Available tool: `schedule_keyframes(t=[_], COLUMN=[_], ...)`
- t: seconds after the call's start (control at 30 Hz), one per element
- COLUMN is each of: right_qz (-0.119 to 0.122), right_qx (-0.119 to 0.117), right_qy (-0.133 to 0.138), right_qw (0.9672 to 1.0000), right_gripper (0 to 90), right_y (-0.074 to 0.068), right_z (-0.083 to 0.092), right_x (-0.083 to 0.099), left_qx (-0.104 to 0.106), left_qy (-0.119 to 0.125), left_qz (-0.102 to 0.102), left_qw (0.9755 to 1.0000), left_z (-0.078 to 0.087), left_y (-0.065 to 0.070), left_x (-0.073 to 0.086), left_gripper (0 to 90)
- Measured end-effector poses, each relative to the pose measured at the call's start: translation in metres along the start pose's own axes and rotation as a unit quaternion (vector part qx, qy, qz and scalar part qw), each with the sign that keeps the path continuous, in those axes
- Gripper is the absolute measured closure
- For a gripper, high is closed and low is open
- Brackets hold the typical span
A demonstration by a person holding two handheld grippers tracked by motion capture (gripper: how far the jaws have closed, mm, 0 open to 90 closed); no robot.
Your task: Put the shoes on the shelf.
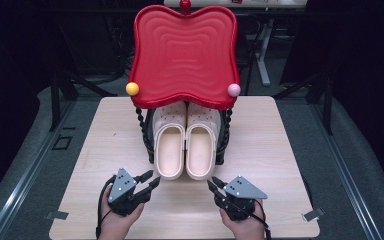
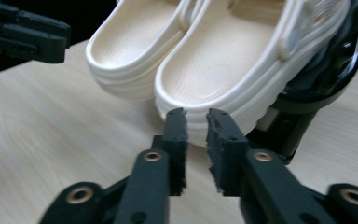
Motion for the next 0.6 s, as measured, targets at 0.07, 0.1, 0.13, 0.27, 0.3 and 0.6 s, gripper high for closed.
schedule_keyframes(t=[0.07, 0.1, 0.13, 0.27, 0.3, 0.6], right_qz=[0.002, 0.005, 0.007, 0.006, 0.002, -0.014], right_qx=[-0.002, 0.000, -0.001, -0.002, -0.006, -0.012], right_qy=[-0.007, -0.009, -0.015, -0.035, -0.034, -0.041], right_qw=[1.0000, 0.9999, 0.9999, 0.9994, 0.9994, 0.9990], right_gripper=[85.7, 87.8, 89.5, 89.9, 89.9, 90.0], right_y=[-0.004, -0.006, -0.007, -0.010, -0.011, -0.011], right_z=[0.000, -0.002, -0.003, -0.009, -0.011, -0.025], right_x=[0.003, 0.004, 0.006, 0.013, 0.014, 0.012], left_qx=[0.002, 0.002, 0.006, 0.023, 0.026, 0.034], left_qy=[0.000, -0.003, -0.009, -0.024, -0.024, -0.041], left_qz=[0.001, -0.002, -0.005, -0.008, -0.009, -0.001], left_qw=[1.0000, 1.0000, 0.9999, 0.9994, 0.9994, 0.9986], left_z=[0.001, 0.000, -0.001, -0.006, -0.008, -0.021], left_y=[0.003, 0.004, 0.006, 0.012, 0.013, 0.015], left_x=[0.002, 0.004, 0.006, 0.012, 0.013, 0.019], left_gripper=[71.7, 74.4, 75.6, 84.6, 85.9, 90.0])
Point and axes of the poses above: each handheld gripper's, and its own axes: z roughly backward along the jaws, x roughly out of its underside, y roughly to its right, the point moved 6 cm from there along -z, roughly forward along the jaws, and after that the axes turned 5 degrees about -z, right-handed, at the moved point
